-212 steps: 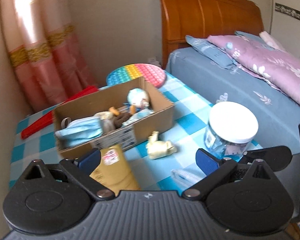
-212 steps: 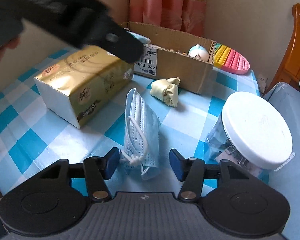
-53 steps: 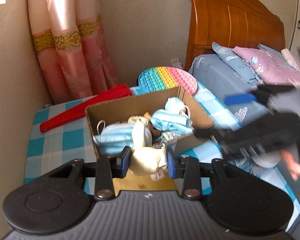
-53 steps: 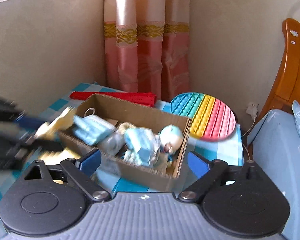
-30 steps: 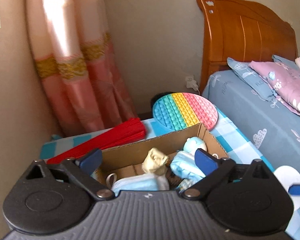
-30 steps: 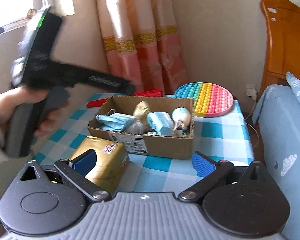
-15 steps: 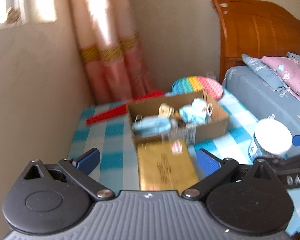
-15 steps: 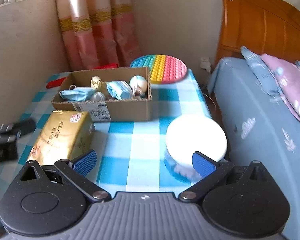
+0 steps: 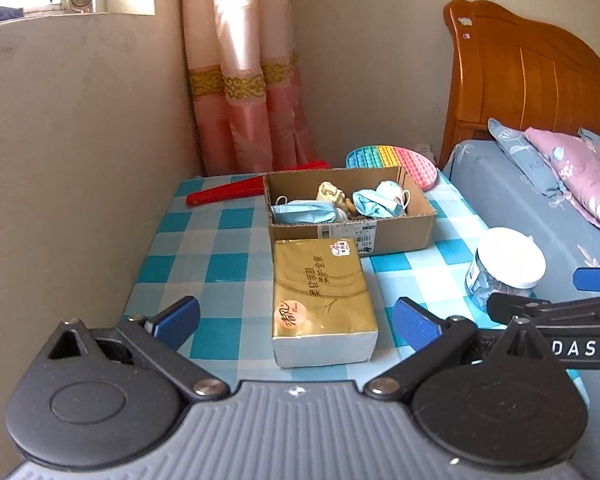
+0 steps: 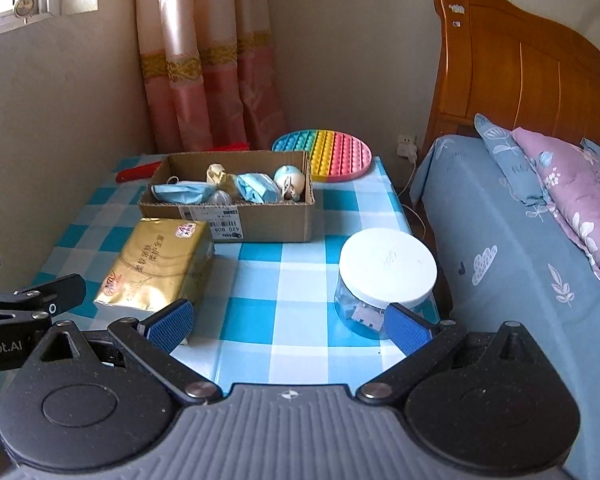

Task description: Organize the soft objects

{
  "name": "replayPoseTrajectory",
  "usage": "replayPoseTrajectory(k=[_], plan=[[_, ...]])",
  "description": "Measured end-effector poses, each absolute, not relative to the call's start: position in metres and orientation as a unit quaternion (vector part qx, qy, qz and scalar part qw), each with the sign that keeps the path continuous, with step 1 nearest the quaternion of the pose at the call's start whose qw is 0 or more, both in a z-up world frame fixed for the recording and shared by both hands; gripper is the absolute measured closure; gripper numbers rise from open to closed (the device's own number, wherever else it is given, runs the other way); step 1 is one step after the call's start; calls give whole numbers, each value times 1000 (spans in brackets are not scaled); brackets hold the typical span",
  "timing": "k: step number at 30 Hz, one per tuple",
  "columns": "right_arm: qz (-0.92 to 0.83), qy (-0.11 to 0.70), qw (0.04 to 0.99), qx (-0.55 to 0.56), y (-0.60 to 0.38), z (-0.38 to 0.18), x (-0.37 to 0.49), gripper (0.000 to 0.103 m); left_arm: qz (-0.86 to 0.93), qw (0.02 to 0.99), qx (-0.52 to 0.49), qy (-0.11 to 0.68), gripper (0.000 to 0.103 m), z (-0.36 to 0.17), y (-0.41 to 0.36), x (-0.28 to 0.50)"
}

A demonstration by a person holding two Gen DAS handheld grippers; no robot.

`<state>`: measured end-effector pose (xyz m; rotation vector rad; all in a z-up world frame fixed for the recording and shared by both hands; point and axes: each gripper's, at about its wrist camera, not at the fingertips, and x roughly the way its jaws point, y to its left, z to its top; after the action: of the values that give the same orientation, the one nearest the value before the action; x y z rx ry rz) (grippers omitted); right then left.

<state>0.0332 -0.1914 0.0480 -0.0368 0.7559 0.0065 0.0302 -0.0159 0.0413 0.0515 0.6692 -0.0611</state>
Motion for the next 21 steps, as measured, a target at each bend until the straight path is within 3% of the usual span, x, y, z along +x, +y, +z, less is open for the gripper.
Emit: replayPoseTrajectory(k=[21], plan=[[12, 362, 932, -26, -185, 52, 35, 0, -14, 945, 14, 325, 1, 46, -11, 29]])
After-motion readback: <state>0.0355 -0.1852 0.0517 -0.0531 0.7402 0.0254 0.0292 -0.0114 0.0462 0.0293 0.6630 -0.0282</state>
